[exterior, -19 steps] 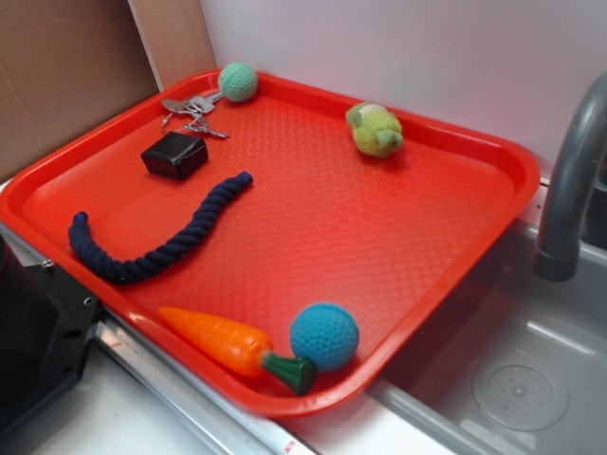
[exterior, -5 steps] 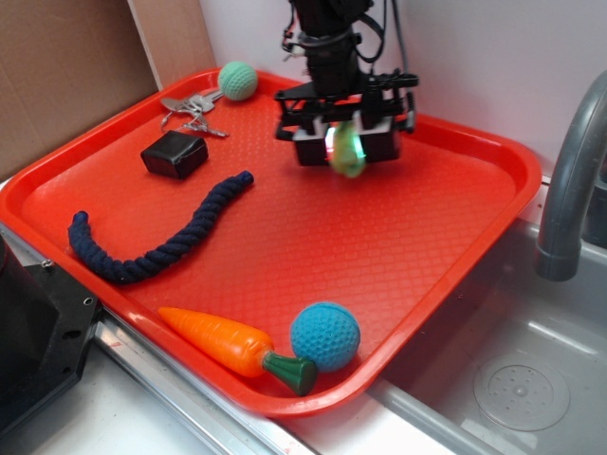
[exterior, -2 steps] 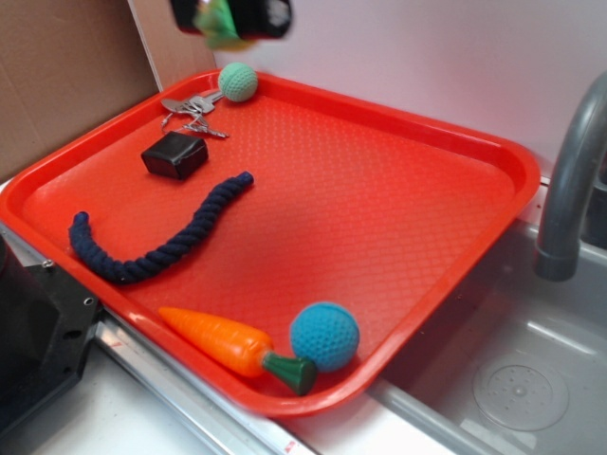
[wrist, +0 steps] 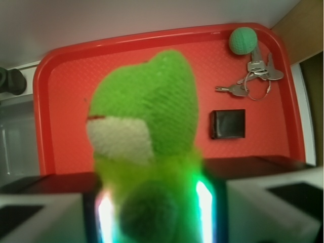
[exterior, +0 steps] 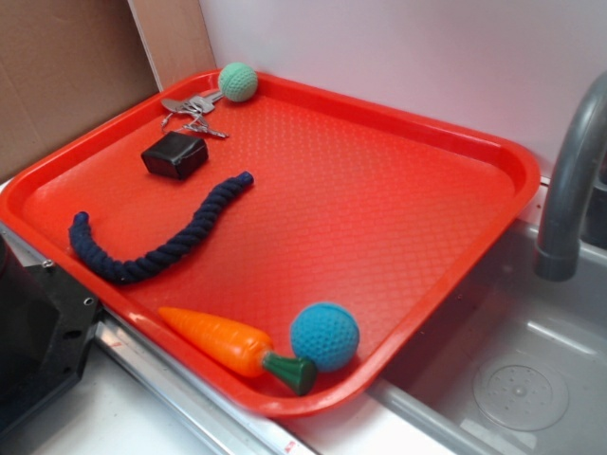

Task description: Grab the green animal.

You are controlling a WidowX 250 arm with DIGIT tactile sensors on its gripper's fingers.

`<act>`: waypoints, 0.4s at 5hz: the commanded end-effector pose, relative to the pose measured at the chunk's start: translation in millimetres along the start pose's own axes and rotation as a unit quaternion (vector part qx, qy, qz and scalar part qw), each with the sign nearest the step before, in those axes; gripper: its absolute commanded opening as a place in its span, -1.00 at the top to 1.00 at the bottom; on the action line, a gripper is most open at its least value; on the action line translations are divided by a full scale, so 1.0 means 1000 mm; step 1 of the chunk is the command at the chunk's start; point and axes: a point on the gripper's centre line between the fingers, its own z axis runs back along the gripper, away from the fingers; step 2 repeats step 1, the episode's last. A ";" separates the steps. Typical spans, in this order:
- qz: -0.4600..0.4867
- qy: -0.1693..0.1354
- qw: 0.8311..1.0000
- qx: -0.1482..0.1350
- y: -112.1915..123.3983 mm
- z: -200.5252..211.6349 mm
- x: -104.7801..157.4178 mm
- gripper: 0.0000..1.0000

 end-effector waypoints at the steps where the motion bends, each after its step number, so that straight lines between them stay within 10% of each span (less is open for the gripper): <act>1: -0.031 0.013 0.999 0.003 -0.002 -0.006 -0.007 1.00; 2: -0.031 0.013 0.999 0.003 -0.002 -0.006 -0.007 1.00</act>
